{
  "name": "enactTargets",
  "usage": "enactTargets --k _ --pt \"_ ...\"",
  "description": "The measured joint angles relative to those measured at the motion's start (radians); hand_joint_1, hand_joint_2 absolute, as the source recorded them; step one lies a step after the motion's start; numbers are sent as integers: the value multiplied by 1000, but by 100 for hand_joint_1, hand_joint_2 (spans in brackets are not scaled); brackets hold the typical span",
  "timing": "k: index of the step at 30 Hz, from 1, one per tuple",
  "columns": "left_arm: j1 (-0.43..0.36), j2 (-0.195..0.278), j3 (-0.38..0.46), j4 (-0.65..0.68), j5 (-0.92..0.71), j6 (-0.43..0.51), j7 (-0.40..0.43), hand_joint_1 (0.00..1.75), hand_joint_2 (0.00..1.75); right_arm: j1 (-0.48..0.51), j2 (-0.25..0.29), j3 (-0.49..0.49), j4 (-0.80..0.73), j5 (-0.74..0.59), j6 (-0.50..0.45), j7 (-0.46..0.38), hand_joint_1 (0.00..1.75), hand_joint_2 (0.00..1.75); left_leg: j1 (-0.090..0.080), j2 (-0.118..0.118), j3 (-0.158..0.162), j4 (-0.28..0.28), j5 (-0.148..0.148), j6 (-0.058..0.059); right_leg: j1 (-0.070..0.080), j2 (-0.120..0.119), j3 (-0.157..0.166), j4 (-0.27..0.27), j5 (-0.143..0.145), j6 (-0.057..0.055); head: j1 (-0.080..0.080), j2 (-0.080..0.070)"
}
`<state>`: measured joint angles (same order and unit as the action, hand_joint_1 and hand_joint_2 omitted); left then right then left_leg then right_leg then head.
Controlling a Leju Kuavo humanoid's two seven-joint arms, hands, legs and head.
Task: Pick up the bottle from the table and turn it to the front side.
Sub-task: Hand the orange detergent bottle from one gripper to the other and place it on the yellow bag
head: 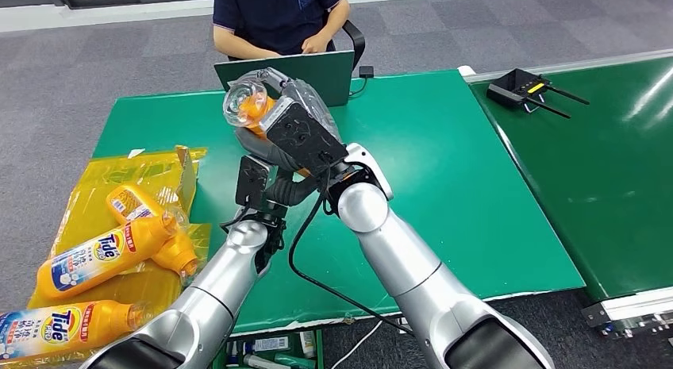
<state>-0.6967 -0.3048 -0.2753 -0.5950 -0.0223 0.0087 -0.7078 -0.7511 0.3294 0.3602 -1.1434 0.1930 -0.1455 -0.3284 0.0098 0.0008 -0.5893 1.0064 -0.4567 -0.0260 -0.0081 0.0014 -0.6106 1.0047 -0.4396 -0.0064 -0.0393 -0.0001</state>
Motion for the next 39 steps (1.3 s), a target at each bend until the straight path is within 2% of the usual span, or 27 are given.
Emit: enactTargets --k 1,10,22,33,39 --pt "-1 0 2 3 -1 2 1 175 175 0 0 0 0 1 0 0 0 175 0 0 0 0 0 0 0 0 0 0 0 0 0 0" --pt "-2 2 20 35 -36 38 4 175 175 3 -4 3 -21 15 -1 8 0 175 0 0 0 0 0 0 0 0 0 0 0 0 0 0" --pt "-8 33 41 55 -82 104 6 175 175 42 -38 17 -89 62 -37 16 0 175 0 0 0 0 0 0 0 0 0 0 0 0 0 0" --pt "-26 85 43 74 -130 175 6 175 175 98 -78 18 -175 76 -42 15 0 175 0 0 0 0 0 0 0 0 0 0 0 0 0 0" --pt "-51 132 44 88 -198 281 6 175 175 124 -92 17 -200 85 -31 6 0 175 0 0 0 0 0 0 0 0 0 0 0 0 0 0"
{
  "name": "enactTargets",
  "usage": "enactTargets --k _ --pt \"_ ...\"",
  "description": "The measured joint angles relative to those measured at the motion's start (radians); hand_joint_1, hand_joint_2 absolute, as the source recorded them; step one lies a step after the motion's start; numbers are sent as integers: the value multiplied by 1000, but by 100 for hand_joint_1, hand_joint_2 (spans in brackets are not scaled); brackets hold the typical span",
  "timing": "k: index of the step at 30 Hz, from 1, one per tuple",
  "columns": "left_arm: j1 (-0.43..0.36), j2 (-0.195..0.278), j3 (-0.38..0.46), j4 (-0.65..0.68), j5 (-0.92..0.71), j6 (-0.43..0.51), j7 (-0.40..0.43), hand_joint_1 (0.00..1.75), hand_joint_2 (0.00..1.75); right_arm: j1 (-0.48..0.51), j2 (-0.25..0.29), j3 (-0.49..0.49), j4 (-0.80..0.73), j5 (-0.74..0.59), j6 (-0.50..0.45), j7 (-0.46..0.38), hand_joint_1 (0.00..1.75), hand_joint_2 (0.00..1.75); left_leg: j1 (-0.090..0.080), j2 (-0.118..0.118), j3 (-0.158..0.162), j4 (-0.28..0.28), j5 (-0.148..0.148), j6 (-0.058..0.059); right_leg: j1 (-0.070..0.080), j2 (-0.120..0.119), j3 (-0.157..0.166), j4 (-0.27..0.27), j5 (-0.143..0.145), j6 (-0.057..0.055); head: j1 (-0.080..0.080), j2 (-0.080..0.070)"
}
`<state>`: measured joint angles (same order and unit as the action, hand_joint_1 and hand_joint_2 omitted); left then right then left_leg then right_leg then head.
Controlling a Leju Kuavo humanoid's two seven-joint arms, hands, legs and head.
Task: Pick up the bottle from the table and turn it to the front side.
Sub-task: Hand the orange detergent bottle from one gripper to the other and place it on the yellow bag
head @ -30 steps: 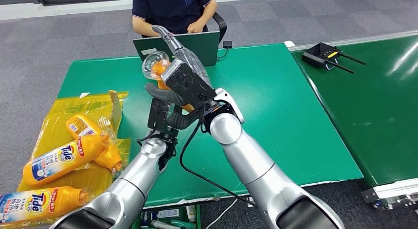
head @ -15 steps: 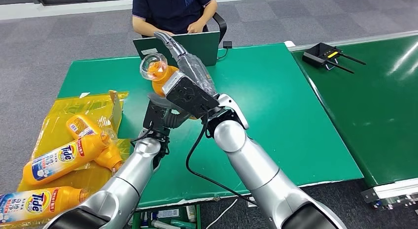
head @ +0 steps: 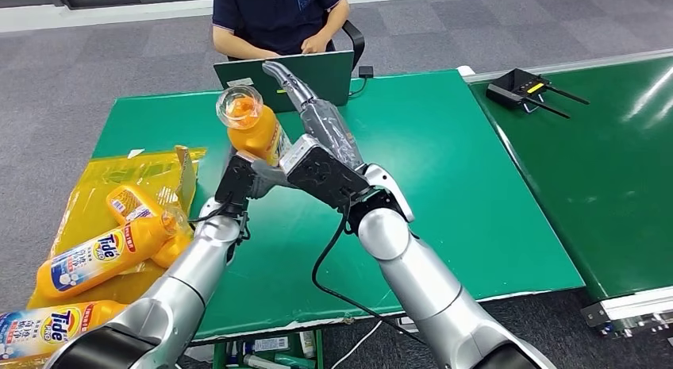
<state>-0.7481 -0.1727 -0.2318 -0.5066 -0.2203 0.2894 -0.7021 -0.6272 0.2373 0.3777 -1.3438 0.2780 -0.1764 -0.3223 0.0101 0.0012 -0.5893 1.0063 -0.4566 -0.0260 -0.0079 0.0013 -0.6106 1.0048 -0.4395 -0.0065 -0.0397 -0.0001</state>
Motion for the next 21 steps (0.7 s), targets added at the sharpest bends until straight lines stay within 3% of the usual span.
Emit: enactTargets --k 12,21 --pt "-71 126 34 51 -198 153 6 175 175 18 -12 -1 -1 -5 13 -25 0 175 1 0 0 0 1 -1 1 0 0 1 0 0 0 0" --pt "-111 195 46 64 -325 207 45 175 175 34 -16 -6 -8 -2 16 -26 0 175 1 0 0 0 1 -1 1 0 0 1 0 0 0 0"
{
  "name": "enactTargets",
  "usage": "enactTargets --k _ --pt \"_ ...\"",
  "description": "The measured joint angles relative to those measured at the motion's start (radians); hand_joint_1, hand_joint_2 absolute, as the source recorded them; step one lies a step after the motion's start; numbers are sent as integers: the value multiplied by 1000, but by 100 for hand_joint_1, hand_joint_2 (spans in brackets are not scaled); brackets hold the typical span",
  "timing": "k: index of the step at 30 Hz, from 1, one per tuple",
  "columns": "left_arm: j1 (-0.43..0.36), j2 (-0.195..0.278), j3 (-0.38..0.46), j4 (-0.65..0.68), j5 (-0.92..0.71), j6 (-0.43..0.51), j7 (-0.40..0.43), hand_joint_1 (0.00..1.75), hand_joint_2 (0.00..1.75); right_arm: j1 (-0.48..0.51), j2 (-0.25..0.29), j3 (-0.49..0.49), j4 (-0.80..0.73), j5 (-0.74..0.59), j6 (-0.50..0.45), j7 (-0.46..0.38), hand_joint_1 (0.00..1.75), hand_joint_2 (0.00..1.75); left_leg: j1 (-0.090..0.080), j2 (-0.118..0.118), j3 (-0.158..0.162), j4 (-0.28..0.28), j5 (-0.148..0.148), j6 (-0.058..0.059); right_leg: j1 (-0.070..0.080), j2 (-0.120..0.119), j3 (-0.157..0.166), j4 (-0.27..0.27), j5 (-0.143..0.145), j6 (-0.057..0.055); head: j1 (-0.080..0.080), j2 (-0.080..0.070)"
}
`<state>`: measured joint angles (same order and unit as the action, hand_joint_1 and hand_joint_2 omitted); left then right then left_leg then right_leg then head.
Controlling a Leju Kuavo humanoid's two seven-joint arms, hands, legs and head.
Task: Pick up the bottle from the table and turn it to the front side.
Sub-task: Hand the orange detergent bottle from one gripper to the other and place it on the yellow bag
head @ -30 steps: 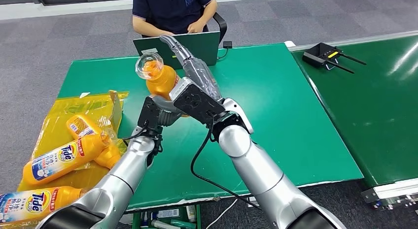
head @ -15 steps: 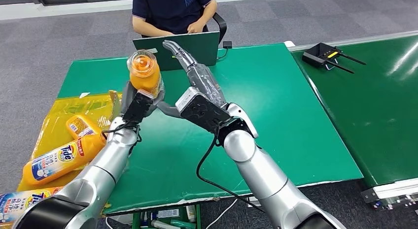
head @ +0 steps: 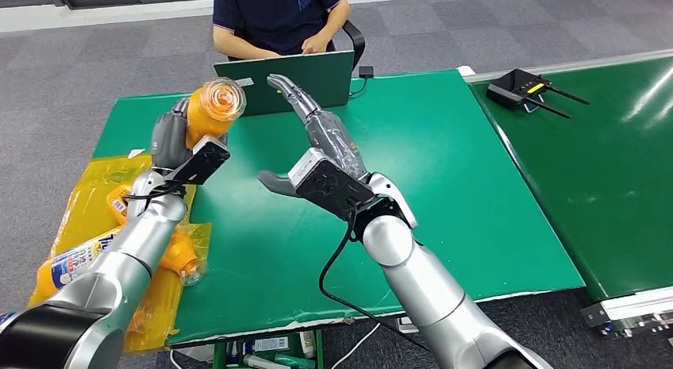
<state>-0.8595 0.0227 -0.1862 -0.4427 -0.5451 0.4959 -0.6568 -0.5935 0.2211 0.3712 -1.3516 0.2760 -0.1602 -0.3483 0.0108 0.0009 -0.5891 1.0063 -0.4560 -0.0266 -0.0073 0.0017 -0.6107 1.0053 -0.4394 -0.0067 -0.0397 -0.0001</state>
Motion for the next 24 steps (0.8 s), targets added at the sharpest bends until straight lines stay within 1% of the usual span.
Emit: enactTargets --k 4,10,15,18,24 --pt "-10 12 5 2 -40 23 17 175 175 1 -1 -3 0 2 3 0 0 175 0 0 0 0 0 0 0 0 0 0 0 0 0 0" --pt "-18 40 5 -4 -175 57 74 175 175 21 -8 -18 -1 16 13 2 0 175 0 1 0 0 0 0 0 0 0 0 0 0 0 0" --pt "-19 55 5 -8 -204 67 88 175 175 33 -16 -25 -1 21 13 2 0 175 0 0 0 0 0 0 0 0 0 0 0 0 0 0" --pt "-19 65 5 -11 -252 86 114 175 175 42 -21 -32 -1 32 13 1 0 175 0 0 0 0 0 0 0 0 0 0 0 0 0 0" --pt "-19 116 5 -23 -352 100 167 175 175 70 -42 -56 19 59 13 -11 0 175 0 2 0 0 0 0 0 1 0 0 0 0 0 0"
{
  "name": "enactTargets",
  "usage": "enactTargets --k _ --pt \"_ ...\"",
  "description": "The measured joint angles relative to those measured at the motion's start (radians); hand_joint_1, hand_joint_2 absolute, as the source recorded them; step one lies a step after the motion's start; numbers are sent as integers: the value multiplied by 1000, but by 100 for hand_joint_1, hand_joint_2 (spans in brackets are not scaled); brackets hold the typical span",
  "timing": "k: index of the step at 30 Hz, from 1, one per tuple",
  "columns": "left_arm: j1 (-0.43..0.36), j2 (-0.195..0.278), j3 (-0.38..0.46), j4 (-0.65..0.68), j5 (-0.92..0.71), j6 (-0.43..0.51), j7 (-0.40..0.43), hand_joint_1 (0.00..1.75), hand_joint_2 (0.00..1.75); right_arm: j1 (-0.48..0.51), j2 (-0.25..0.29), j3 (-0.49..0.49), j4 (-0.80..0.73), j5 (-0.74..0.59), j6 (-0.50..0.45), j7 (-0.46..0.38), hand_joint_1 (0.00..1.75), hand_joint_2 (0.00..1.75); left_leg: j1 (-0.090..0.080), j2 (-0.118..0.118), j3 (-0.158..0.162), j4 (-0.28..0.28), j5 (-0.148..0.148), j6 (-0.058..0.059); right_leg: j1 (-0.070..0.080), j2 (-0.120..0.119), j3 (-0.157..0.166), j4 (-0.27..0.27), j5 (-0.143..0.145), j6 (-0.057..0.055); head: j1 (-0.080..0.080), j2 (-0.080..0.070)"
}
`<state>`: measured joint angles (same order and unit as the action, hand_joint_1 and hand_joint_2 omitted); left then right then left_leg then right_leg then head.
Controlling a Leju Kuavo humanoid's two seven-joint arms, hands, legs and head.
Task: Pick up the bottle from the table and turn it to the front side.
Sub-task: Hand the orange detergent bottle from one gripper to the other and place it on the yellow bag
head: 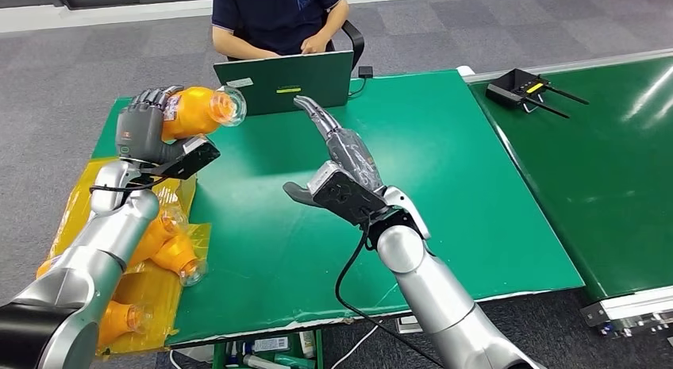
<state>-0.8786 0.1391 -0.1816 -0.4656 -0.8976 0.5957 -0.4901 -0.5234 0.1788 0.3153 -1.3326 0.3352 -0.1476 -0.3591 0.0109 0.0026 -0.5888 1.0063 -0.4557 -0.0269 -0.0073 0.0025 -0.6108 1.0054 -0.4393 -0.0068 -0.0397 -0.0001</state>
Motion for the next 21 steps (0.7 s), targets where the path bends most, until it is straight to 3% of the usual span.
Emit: enactTargets --k 9,21 --pt "1 29 0 -7 -25 2 14 175 175 15 -17 -12 20 3 -1 -7 0 175 0 -1 0 0 0 0 0 0 0 0 0 0 0 0" --pt "6 130 0 -5 -249 -13 158 175 175 66 -36 -54 54 7 1 -31 0 175 1 0 0 0 0 0 1 0 0 0 0 0 0 0"
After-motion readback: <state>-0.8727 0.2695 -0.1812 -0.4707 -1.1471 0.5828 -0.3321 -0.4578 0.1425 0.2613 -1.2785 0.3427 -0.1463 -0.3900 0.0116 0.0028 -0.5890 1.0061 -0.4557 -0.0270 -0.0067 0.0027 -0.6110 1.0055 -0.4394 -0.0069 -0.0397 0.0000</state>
